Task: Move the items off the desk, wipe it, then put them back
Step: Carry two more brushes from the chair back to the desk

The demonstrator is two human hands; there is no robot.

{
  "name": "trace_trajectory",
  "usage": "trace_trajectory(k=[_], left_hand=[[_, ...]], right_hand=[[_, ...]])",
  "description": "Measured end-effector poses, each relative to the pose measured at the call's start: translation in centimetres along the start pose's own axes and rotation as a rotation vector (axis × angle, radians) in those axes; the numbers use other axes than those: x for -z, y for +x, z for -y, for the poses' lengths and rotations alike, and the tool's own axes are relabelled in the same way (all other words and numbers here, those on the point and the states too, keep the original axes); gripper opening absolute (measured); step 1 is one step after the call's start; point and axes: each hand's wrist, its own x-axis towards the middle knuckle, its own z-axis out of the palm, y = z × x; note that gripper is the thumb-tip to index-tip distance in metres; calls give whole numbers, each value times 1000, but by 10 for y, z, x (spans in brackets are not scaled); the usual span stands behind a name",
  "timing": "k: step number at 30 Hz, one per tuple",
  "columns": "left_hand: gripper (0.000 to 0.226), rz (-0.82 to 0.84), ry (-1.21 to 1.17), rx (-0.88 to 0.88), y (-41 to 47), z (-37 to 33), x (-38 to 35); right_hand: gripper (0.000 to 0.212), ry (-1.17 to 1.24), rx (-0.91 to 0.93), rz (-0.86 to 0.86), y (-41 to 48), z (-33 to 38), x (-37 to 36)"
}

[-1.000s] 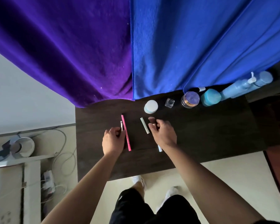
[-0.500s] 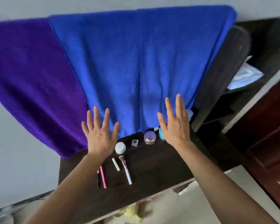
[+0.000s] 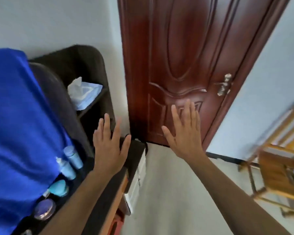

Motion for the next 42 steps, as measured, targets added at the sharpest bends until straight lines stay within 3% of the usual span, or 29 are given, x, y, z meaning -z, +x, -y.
trace_trajectory(k=[8,13,23,29,42], left_hand=[[65,262,-286,-328,15,-211,-104],[64,324,-358,-541,3,-348,-135],[69,459,-410,-616,-8,-612,-209],[69,490,-436,-608,13,-689,-262],[68,498,-504,-522,147,-827,-453]], right_hand=[[70,-276,-377,-6,-136,-169,108],[69,-381,-598,-84,-195,-263,168],[68,-375,-831,51,-275,-472,238],[70,-343,-901,87,-263,-580,242],[73,-361,-944,202,-171,-801,154]])
